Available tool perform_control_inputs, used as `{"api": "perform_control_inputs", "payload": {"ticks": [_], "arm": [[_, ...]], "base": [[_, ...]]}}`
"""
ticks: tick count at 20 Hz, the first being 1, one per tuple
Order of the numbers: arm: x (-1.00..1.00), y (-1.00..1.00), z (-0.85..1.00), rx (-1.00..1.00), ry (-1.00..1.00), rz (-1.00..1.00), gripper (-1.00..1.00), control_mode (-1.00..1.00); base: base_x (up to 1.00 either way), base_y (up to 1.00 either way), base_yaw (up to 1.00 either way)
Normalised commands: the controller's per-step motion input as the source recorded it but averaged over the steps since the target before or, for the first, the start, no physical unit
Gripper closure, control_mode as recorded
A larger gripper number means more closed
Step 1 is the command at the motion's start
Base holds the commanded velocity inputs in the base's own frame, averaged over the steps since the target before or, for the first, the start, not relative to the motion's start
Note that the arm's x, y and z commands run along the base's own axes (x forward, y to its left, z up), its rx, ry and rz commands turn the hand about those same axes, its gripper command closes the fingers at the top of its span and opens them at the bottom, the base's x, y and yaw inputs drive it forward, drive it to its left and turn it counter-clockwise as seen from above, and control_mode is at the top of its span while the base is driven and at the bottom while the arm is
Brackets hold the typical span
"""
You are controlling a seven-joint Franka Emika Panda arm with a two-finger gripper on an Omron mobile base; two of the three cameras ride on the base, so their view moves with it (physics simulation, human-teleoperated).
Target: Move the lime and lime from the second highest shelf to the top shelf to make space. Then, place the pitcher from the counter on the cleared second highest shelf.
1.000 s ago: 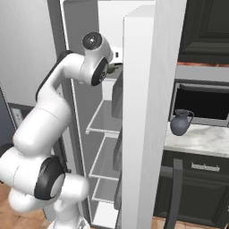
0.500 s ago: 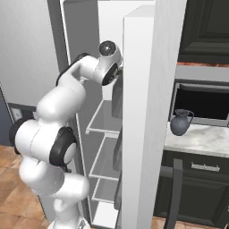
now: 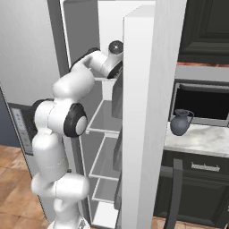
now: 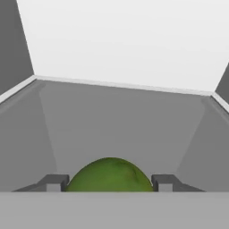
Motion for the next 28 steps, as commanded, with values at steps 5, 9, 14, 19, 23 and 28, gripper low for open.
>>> {"api": "perform_control_inputs", "payload": {"ticks": [5, 9, 14, 19, 23, 28], "arm": [[1.00, -0.11, -0.02, 0.05, 0.00, 0.08, -1.00, -1.00], [0.79, 0.00, -0.04, 0.00, 0.00, 0.02, -1.00, -1.00], [0.20, 0.09, 0.00, -0.02, 0.01, 0.00, -1.00, -1.00], [-0.13, 0.34, 0.04, -0.13, 0.00, 0.00, -1.00, -1.00], [-0.54, 0.46, -0.38, -0.21, -0.07, 0.00, -1.00, -1.00], [-0.40, 0.11, -0.54, -0.16, -0.22, 0.00, -1.00, -1.00]], "base": [[0.00, 0.00, 0.00], [0.00, 0.00, 0.00], [0.00, 0.00, 0.00], [0.00, 0.00, 0.00], [0.00, 0.00, 0.00], [0.00, 0.00, 0.00]]}}
